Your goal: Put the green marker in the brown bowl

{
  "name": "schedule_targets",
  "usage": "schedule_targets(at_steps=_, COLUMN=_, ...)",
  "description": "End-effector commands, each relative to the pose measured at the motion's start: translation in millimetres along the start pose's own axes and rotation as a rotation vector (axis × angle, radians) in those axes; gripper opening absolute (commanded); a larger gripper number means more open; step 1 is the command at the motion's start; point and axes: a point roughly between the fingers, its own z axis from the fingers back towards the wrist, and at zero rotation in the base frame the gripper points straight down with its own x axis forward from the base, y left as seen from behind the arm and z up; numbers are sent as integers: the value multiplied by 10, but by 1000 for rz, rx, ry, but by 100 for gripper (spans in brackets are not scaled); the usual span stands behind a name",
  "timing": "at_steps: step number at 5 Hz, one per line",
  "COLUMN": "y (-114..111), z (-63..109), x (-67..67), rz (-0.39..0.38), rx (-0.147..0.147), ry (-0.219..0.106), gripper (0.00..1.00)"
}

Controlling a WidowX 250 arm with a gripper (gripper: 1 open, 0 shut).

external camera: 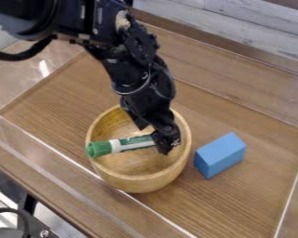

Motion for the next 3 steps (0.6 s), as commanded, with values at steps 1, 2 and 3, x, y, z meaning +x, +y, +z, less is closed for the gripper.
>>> schedule_targets(at_steps=1, y=50, z=64, x=161, rz=0, rx=22, ry=-47, gripper=0)
schedule_targets(at_steps=2, y=50, z=67, x=179, rz=16, rx=18, ry=-50, gripper=0)
schedule_targets(at_steps=3, y=48, z=70, x=186, rz=37, rx=8, ry=-54, gripper=0)
